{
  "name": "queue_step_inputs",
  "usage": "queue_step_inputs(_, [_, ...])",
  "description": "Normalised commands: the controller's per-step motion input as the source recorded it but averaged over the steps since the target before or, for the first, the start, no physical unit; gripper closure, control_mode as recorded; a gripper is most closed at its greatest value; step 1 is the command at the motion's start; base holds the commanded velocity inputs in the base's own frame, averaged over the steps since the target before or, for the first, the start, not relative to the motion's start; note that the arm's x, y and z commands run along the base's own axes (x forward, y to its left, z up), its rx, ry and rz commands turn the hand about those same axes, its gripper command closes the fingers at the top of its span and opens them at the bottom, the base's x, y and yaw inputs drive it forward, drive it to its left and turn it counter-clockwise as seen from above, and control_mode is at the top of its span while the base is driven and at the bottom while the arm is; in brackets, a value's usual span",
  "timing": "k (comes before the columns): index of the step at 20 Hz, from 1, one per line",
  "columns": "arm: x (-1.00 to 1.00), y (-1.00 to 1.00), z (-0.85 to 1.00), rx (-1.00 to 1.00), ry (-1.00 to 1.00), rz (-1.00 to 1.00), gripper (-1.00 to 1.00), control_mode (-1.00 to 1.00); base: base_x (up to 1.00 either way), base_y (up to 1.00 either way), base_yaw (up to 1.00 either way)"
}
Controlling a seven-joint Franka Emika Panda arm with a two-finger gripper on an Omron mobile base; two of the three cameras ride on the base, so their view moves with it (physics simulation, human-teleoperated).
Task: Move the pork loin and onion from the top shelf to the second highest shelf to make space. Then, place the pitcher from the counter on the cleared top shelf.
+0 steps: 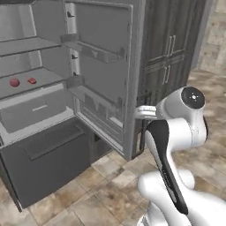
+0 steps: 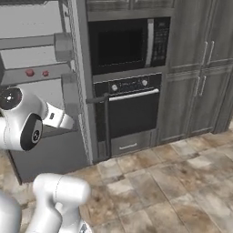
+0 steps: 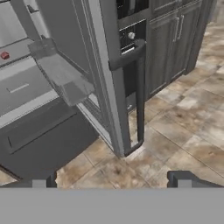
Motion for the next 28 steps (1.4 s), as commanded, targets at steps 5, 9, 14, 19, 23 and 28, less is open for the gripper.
queue_step_inputs(5, [0.0,0.0,0.0,0.0,0.0,0.0,-1.0,1.0,0.0,-0.51,-0.56])
queue_step_inputs(9, [0.0,0.0,0.0,0.0,0.0,0.0,-1.0,1.0,0.0,-0.4,-0.62])
queue_step_inputs(14, [0.0,0.0,0.0,0.0,0.0,0.0,-1.0,1.0,0.0,-0.32,-0.59])
queue_step_inputs(19, [0.0,0.0,0.0,0.0,0.0,0.0,-1.0,1.0,0.0,-0.06,-0.51])
queue_step_inputs(23, [0.0,0.0,0.0,0.0,0.0,0.0,-1.0,1.0,0.0,0.0,-0.39])
queue_step_inputs(28, [0.0,0.0,0.0,0.0,0.0,0.0,-1.0,1.0,0.09,0.0,-0.34])
